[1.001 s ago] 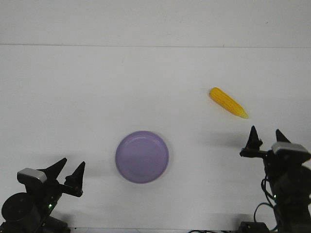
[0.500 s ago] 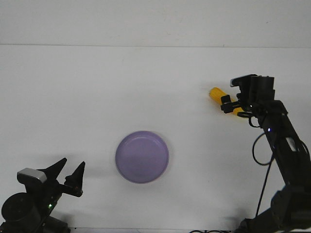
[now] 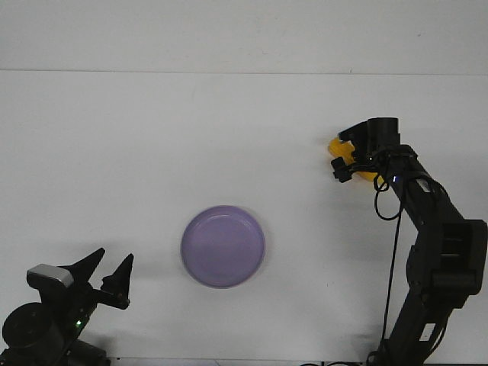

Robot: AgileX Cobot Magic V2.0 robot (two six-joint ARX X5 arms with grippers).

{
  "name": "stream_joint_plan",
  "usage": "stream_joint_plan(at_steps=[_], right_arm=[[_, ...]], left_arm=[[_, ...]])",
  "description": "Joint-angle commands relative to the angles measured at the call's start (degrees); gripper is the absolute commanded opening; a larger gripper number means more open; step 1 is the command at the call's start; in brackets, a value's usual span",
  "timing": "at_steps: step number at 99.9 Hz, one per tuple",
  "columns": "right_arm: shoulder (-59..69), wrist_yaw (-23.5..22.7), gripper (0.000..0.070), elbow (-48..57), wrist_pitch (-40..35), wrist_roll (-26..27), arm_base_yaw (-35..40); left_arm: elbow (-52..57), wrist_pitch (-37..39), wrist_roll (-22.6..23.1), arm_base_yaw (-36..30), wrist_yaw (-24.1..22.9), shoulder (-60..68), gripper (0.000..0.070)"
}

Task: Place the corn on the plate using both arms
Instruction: 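Reach the right gripper to the yellow corn cob and grasp it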

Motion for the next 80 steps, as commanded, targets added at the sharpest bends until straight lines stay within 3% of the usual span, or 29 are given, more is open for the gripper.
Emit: stream_joint_plan(at_steps=[1, 9, 22, 32, 45, 80], right_arm=[[1.6, 0.2, 0.0576, 1.4, 1.8, -0.3, 0.1], [2.0, 0.2, 0.0542, 1.4, 1.9, 0.0, 0.1], [2.6, 0.1, 0.0350, 1.4, 1.5, 0.2, 0.1], [2.9, 0.2, 0.0287, 1.4, 0.6, 0.1, 0.1], [2.9, 0.7, 0.0127, 1.4, 0.0, 0.5, 0.1], [-4.3, 0.0, 0.0126, 1.4, -1.8, 5.1, 0.1]], left_arm=[[0.2, 0.5, -0.3, -0.2, -0.2, 0.2, 0.0461], [0.2, 0.5, -0.3, -0.2, -0.3, 0.2, 0.0461], [0.2, 0.5, -0.3, -0.2, -0.4, 0.2, 0.0461], [0.2, 0.6, -0.3, -0.2, -0.5, 0.2, 0.0461], [0.2, 0.6, -0.4, -0.2, -1.1, 0.2, 0.0461], [0.2, 0.6, -0.3, -0.2, -1.3, 0.2, 0.0461]])
